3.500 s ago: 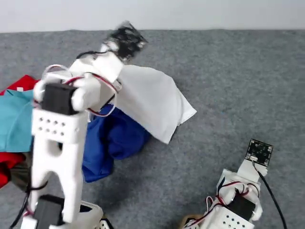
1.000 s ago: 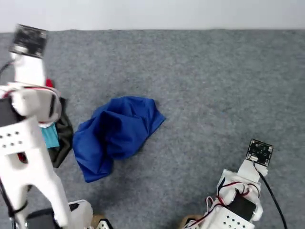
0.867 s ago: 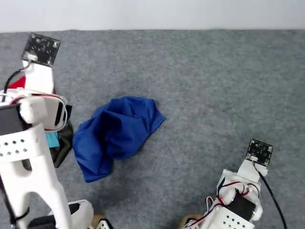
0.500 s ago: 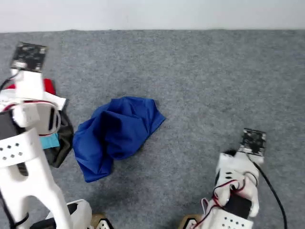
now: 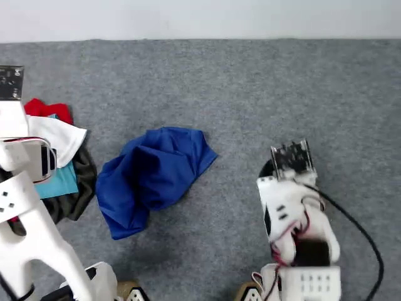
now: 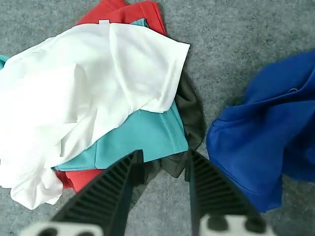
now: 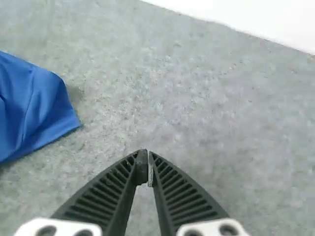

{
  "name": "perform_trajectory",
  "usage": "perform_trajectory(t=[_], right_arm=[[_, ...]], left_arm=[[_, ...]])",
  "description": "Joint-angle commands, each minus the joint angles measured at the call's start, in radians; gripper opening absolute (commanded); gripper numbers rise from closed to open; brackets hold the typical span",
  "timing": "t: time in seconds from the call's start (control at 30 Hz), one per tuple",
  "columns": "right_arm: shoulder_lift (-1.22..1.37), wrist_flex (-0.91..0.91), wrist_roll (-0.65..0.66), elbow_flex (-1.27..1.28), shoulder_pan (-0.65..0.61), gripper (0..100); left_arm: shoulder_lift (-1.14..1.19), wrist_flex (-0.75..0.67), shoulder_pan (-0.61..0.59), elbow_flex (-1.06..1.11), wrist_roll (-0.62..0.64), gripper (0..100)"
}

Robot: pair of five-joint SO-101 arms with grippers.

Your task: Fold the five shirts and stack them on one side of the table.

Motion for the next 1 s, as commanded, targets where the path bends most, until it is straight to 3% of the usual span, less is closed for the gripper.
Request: perform_trajectory(t=[0.0,0.13,0.27,0.77,0.97], right_arm=[[0.318,-0.035,0.034,-0.175,-0.021,1.2],[0.613,-0.033,0.037,-0.344,-0.021,2.0],[0.855,0.002,0.034,-0.488,-0.024,10.6],[1.57,0.483,0.064,-1.333,-0.2,12.1],[1.851,0.618,0.066,-1.656,-0.242,23.4]], left_arm=[[-0.034,0.017,-0.008,-0.004,0.014,14],[-0.034,0.017,-0.008,-0.001,0.015,14],[-0.034,0.017,-0.008,0.038,0.017,14],[-0.034,0.018,-0.008,0.101,0.017,8],[-0.035,0.018,-0.009,0.101,0.017,7]])
